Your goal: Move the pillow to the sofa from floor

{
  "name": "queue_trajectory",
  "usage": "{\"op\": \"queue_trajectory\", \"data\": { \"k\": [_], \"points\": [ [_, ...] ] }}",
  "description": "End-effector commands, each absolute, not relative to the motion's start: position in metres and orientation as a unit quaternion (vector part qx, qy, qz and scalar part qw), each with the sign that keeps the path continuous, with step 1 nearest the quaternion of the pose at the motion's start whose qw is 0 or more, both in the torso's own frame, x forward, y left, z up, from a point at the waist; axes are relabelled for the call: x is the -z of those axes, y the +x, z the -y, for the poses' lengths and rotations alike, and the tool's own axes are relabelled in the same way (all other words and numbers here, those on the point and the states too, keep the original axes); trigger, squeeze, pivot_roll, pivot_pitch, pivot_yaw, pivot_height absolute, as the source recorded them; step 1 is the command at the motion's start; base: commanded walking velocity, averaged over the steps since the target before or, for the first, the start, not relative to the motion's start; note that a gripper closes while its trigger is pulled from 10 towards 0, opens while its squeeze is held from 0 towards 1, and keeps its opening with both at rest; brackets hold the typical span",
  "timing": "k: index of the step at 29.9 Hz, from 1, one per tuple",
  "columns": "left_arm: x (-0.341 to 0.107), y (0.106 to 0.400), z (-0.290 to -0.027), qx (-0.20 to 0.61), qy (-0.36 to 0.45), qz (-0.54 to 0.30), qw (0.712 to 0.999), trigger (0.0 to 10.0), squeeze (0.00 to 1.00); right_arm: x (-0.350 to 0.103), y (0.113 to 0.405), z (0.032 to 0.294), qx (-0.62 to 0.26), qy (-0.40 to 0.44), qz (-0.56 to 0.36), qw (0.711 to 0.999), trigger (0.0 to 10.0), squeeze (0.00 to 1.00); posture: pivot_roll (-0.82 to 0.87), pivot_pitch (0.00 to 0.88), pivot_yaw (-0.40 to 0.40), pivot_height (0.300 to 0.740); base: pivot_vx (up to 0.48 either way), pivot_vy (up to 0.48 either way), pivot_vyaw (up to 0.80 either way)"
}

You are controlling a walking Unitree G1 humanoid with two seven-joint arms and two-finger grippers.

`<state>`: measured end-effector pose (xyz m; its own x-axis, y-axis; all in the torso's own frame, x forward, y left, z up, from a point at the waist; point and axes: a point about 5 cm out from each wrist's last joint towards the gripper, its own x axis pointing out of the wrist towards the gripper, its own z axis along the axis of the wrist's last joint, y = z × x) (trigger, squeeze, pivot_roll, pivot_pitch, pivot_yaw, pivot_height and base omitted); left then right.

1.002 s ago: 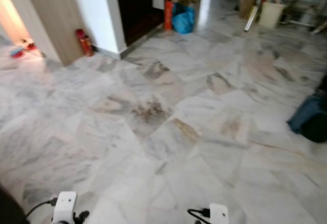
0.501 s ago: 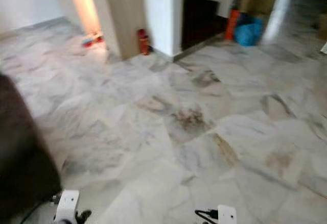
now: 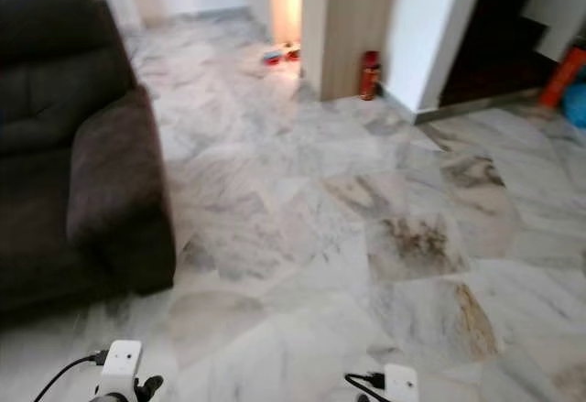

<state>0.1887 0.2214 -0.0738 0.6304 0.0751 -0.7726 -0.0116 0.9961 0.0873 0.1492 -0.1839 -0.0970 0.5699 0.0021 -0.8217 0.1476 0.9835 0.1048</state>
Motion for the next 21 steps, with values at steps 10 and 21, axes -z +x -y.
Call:
{"op": "queue_trajectory", "data": {
  "k": [10, 21],
  "points": [
    [0.0746, 0.1890, -0.2184, -0.021, 0.033, -0.433, 0.901, 10.0, 0.00, 0.0977, 0.1448, 0.1928, 0.049, 0.073, -0.468, 0.879, 10.0, 0.00, 0.03, 0.000, -0.014, 0.740, 0.000, 0.000, 0.80],
    [0.0748, 0.1888, -0.2180, -0.019, 0.036, -0.435, 0.900, 10.0, 0.00, 0.0978, 0.1439, 0.1951, 0.061, 0.088, -0.468, 0.877, 10.0, 0.00, 0.03, 0.000, -0.014, 0.740, 0.000, 0.000, 0.56]
  ]
}}
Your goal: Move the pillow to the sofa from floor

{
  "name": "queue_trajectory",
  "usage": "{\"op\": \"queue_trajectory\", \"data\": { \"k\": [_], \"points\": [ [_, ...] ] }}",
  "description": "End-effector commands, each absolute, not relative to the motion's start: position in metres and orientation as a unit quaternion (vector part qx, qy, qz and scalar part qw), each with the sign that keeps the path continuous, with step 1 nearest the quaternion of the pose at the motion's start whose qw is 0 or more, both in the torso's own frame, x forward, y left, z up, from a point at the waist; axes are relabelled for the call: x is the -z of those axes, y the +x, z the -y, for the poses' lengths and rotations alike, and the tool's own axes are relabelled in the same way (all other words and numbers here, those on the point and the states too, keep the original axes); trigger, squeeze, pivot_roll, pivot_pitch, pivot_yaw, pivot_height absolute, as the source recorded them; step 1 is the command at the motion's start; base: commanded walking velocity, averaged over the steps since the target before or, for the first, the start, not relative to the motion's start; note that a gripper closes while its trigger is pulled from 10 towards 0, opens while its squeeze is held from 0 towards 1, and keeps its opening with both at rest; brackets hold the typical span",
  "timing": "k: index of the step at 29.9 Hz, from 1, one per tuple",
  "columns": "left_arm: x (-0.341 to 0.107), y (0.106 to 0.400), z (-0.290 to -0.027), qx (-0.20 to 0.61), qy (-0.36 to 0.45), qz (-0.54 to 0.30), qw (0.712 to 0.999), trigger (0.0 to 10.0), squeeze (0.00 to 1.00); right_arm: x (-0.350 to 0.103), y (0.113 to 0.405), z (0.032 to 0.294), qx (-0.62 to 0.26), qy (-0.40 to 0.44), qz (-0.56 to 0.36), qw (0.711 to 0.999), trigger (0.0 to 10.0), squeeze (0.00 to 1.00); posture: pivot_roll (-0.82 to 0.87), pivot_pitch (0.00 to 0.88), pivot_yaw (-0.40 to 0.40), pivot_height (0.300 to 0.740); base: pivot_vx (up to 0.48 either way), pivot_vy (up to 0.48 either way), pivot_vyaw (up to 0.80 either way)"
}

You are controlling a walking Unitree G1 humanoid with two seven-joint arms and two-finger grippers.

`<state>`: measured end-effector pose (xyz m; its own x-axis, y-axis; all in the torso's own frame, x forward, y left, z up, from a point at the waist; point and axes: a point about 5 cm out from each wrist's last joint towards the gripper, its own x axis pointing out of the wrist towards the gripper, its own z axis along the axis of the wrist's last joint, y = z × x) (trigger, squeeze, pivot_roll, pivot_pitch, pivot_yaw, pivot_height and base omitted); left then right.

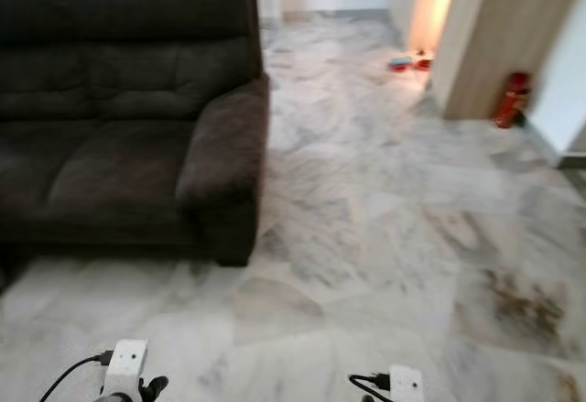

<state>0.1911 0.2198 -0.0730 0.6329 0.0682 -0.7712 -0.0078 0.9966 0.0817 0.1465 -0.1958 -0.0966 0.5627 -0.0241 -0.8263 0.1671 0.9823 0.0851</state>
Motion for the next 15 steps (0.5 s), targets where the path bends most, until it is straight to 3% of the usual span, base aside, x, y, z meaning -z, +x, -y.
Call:
{"op": "queue_trajectory", "data": {
  "k": [1, 15],
  "points": [
    [0.0749, 0.1888, -0.2179, -0.018, 0.036, -0.435, 0.900, 10.0, 0.00, 0.0978, 0.1440, 0.1952, 0.061, 0.088, -0.468, 0.877, 10.0, 0.00, 0.03, 0.000, -0.014, 0.740, 0.000, 0.000, 0.00],
    [0.0757, 0.1874, -0.2173, -0.005, 0.048, -0.440, 0.897, 10.0, 0.00, 0.0983, 0.1428, 0.1947, 0.064, 0.096, -0.467, 0.876, 10.0, 0.00, 0.04, 0.000, -0.012, 0.740, 0.000, 0.016, 0.00]
  ]
}}
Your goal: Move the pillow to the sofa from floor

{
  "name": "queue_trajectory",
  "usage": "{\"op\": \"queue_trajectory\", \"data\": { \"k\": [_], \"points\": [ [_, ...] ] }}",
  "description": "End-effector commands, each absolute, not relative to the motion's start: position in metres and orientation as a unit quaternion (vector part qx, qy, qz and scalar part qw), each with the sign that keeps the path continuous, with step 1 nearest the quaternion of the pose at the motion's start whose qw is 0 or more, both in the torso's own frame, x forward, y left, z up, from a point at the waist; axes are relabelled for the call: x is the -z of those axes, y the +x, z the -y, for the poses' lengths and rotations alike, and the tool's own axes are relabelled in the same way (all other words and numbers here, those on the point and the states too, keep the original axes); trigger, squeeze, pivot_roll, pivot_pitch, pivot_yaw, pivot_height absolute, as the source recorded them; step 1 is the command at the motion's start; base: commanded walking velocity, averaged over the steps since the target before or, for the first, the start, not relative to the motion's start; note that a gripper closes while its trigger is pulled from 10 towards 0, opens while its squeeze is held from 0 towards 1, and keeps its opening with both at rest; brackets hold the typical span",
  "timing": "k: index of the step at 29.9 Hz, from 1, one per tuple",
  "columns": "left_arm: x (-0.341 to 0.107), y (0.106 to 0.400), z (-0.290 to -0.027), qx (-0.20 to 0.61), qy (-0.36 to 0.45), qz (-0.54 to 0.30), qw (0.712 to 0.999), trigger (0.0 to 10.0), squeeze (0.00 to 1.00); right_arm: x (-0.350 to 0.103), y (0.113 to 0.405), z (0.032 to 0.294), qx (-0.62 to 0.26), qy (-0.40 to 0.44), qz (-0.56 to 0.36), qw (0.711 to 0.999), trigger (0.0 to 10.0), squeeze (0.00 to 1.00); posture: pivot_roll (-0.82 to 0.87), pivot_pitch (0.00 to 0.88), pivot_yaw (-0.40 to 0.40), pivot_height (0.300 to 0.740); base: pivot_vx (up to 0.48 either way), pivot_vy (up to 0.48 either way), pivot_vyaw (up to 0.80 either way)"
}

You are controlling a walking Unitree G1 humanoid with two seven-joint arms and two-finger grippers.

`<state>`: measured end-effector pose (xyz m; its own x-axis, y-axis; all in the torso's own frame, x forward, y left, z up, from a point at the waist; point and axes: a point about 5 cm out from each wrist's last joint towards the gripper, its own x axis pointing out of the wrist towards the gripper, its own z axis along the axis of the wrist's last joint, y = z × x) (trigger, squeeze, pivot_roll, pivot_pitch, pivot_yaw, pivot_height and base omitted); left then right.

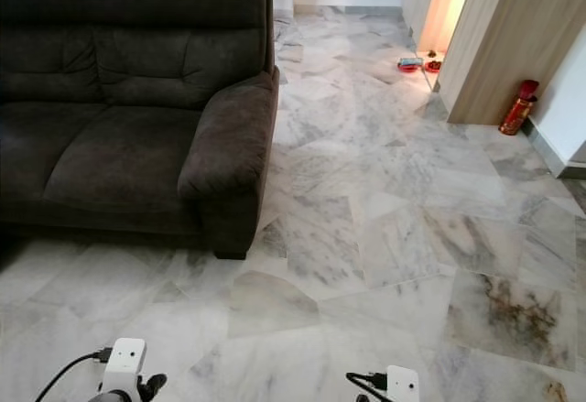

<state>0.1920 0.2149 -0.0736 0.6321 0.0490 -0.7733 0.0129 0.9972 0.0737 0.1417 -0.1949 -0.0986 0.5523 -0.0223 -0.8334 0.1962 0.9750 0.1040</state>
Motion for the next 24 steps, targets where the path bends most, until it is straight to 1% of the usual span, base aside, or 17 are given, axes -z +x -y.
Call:
{"op": "queue_trajectory", "data": {
  "k": [1, 8, 9, 11, 16, 24],
  "points": [
    [0.0757, 0.1874, -0.2173, -0.005, 0.049, -0.440, 0.897, 10.0, 0.00, 0.0983, 0.1428, 0.1946, 0.064, 0.096, -0.468, 0.876, 10.0, 0.00, 0.04, 0.000, -0.012, 0.740, 0.000, -0.352, 0.00],
    [0.0762, 0.1866, -0.2174, -0.005, 0.051, -0.442, 0.895, 10.0, 0.00, 0.0985, 0.1422, 0.1947, 0.063, 0.096, -0.468, 0.876, 10.0, 0.00, 0.04, 0.000, -0.012, 0.740, 0.000, 0.000, 0.00],
    [0.0762, 0.1866, -0.2174, -0.006, 0.050, -0.442, 0.895, 10.0, 0.00, 0.0985, 0.1422, 0.1946, 0.061, 0.095, -0.469, 0.876, 10.0, 0.00, 0.04, 0.000, -0.012, 0.740, 0.000, 0.352, 0.00],
    [0.0762, 0.1866, -0.2173, -0.006, 0.049, -0.442, 0.895, 10.0, 0.00, 0.0985, 0.1422, 0.1946, 0.062, 0.097, -0.468, 0.876, 10.0, 0.00, 0.04, 0.000, -0.012, 0.740, 0.000, -0.349, 0.00],
    [0.0769, 0.1853, -0.2169, -0.005, 0.047, -0.444, 0.895, 10.0, 0.00, 0.0988, 0.1411, 0.1949, 0.062, 0.096, -0.470, 0.875, 10.0, 0.00, 0.04, 0.000, -0.014, 0.740, 0.000, 0.000, 0.00],
    [0.0772, 0.1847, -0.2167, -0.003, 0.047, -0.444, 0.895, 10.0, 0.00, 0.0990, 0.1405, 0.1949, 0.061, 0.095, -0.470, 0.875, 10.0, 0.00, 0.04, 0.000, -0.011, 0.740, 0.000, 0.400, 0.00]
  ]
}}
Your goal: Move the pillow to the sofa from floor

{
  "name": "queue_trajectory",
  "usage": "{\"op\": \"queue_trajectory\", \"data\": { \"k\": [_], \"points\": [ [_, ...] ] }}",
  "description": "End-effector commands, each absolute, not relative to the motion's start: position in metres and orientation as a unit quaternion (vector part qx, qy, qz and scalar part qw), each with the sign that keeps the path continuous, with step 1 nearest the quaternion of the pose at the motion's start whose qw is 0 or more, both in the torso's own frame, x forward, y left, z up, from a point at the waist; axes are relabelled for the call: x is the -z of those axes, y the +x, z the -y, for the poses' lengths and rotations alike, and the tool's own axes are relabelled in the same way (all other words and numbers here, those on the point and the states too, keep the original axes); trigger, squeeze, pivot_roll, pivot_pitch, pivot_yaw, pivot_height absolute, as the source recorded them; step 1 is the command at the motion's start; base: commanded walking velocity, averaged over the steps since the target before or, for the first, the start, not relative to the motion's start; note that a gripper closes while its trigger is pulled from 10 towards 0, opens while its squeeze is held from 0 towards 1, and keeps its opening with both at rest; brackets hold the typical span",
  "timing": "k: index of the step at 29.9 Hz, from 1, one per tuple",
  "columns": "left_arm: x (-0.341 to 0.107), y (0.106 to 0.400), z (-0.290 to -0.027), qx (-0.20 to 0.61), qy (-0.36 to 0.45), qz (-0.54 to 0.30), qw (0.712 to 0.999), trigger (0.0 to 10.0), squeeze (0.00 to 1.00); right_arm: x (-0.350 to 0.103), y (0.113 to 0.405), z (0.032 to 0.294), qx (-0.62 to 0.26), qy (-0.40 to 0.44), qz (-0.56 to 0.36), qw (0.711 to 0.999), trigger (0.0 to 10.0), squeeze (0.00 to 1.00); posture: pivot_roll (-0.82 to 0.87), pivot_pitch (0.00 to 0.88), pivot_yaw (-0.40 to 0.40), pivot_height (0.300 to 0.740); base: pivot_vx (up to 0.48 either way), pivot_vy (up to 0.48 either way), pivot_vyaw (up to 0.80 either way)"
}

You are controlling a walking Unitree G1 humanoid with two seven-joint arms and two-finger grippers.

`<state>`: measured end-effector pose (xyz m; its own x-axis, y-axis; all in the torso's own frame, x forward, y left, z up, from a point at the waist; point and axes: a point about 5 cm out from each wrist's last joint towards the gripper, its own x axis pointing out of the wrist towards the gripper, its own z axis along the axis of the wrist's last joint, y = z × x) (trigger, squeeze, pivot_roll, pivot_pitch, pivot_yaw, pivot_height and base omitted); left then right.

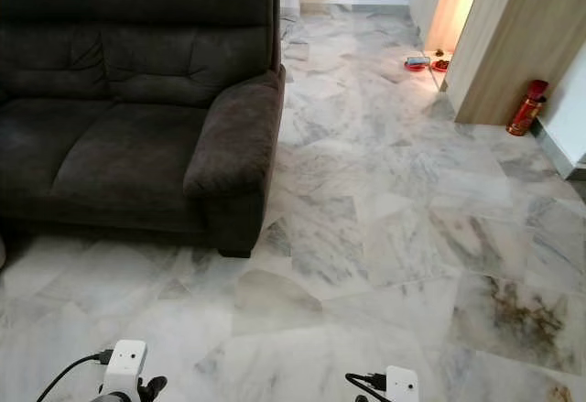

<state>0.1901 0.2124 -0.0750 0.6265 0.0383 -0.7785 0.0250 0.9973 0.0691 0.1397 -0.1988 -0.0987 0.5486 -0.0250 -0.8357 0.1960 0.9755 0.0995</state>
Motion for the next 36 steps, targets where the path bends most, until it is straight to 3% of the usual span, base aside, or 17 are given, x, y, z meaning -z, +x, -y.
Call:
{"op": "queue_trajectory", "data": {
  "k": [1, 36],
  "points": [
    [0.0772, 0.1847, -0.2167, -0.002, 0.048, -0.444, 0.895, 10.0, 0.00, 0.0990, 0.1405, 0.1949, 0.061, 0.095, -0.470, 0.875, 10.0, 0.00, 0.04, 0.000, -0.011, 0.740, 0.000, 0.424, 0.00],
    [0.0756, 0.1902, -0.2119, -0.003, 0.036, -0.439, 0.898, 10.0, 0.00, 0.0967, 0.1456, 0.1986, 0.062, 0.091, -0.466, 0.878, 10.0, 0.00, 0.02, 0.000, -0.012, 0.740, 0.000, 0.460, 0.00]
  ]
}}
